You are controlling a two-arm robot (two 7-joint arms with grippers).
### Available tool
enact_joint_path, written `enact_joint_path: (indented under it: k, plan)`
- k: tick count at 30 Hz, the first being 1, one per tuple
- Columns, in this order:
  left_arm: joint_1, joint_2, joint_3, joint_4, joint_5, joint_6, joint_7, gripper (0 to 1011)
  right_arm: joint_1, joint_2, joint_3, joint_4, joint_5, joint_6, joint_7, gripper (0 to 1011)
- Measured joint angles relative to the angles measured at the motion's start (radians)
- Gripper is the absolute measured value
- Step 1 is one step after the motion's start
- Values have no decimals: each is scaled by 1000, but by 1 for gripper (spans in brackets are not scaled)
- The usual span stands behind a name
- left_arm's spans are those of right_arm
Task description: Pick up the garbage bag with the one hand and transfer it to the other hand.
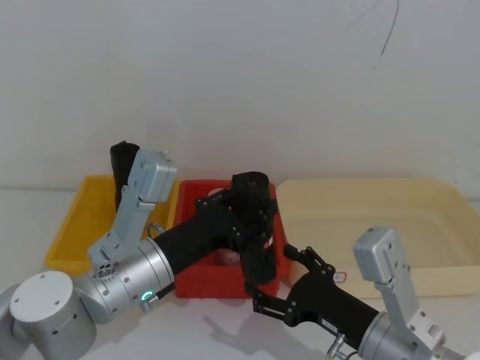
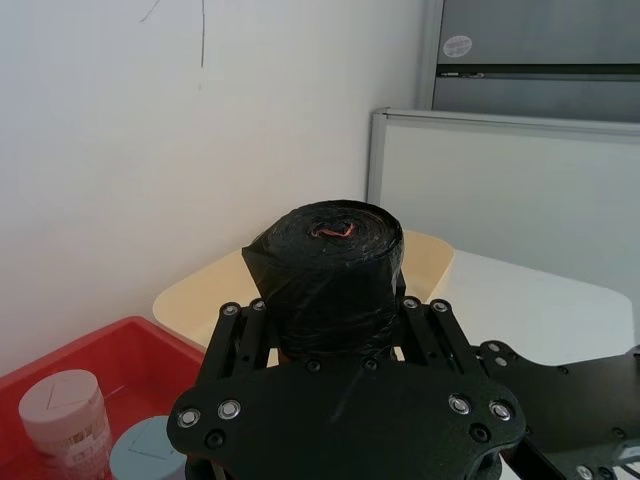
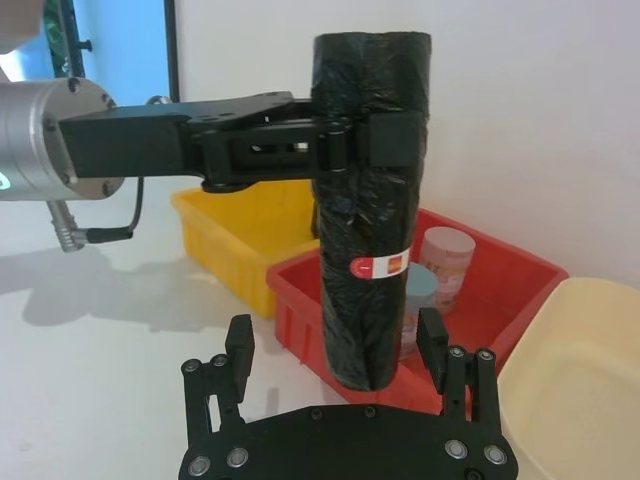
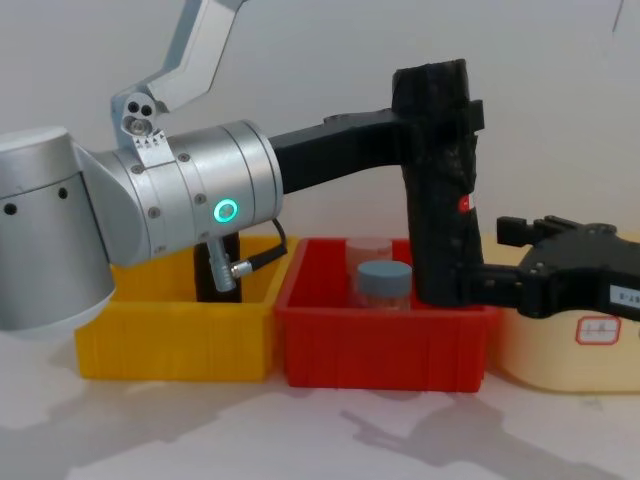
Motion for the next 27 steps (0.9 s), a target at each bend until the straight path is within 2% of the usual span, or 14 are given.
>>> enact_joint_path:
  k: [14, 27]
  plan:
    - [0, 0, 0, 0, 0, 0, 0, 516, 37, -19, -9, 56, -6, -27, 8, 1001]
    - [0, 0, 0, 0, 0, 0, 0, 516, 104, -40, -35, 127, -11, -49, 33, 1001]
